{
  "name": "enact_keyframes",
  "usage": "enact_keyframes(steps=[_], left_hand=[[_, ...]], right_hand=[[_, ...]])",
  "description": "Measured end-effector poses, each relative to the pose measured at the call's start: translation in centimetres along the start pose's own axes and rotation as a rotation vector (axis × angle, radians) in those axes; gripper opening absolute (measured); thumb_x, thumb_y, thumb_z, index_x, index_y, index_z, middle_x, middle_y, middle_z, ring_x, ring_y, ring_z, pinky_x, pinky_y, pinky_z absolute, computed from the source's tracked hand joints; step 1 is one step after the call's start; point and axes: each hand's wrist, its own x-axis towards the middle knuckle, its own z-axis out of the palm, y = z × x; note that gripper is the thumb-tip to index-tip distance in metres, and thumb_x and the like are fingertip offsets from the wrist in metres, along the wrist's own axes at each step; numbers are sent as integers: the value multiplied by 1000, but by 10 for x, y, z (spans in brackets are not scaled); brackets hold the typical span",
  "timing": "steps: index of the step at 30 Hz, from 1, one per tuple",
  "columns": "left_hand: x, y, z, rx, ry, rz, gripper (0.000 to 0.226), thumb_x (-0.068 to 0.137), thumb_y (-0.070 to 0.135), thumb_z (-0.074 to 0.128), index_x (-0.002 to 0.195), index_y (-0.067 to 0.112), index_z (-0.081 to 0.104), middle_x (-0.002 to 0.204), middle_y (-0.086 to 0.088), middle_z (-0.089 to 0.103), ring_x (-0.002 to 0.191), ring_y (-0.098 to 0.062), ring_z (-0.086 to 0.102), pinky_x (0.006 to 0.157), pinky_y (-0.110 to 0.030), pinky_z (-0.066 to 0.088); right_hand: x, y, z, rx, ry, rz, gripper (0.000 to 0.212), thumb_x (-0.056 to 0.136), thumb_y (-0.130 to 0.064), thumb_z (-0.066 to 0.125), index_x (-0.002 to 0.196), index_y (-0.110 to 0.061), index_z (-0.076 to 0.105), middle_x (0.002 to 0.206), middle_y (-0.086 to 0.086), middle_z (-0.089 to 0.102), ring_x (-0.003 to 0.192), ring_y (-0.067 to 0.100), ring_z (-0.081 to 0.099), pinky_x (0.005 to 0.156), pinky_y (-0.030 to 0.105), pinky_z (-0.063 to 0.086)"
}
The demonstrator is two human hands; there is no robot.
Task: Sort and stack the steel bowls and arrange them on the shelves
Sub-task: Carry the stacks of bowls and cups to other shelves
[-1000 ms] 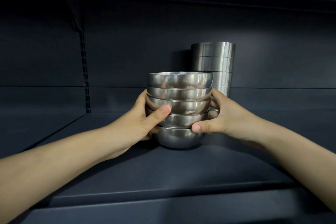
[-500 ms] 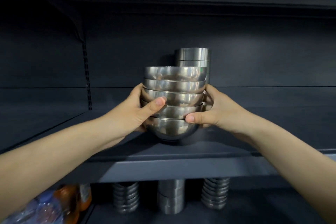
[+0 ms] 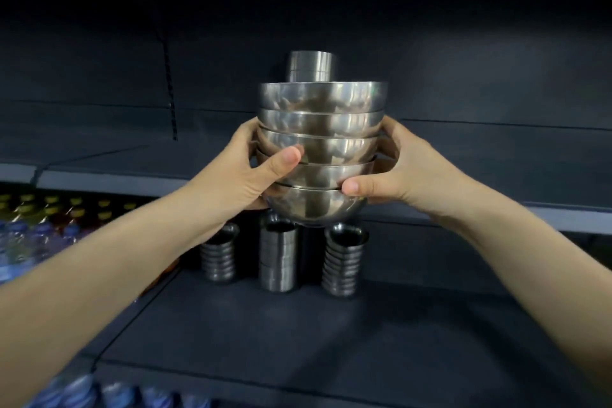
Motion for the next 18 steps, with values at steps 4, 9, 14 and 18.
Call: enact_keyframes(steps=[4,9,14,18], left_hand=[[-36,-5,33,-8,-9,-23,71,53,59,69,116,38,44,109,11,62,85,-3,69,74,-37,58],[-76,-19,69,14,-40,-14,103,38,78,74,126,38,41,121,14,60,118,-9,57,98,-47,48],[-108,-41,104,-17,-121,-36,98,34,78,74,118,39,42,113,21,61,110,4,57,93,-29,51],[-133,-59,131,-37,-171,-76,95,38,75,74,117,35,41,116,18,57,104,15,56,81,-7,45]], right_hand=[[-45,11,-9,-10,-14,9,76,47,-35,86,114,-40,52,116,-11,66,108,1,62,90,26,52],[-99,28,-14,24,-8,36,83,49,-21,89,120,-38,50,114,-15,67,106,1,63,84,15,50],[-155,49,-16,-1,50,99,91,43,-32,87,124,-37,47,116,-13,65,106,3,63,84,15,49],[-197,72,-17,-17,56,176,94,43,-37,88,126,-40,44,117,-17,63,109,3,61,90,19,49]])
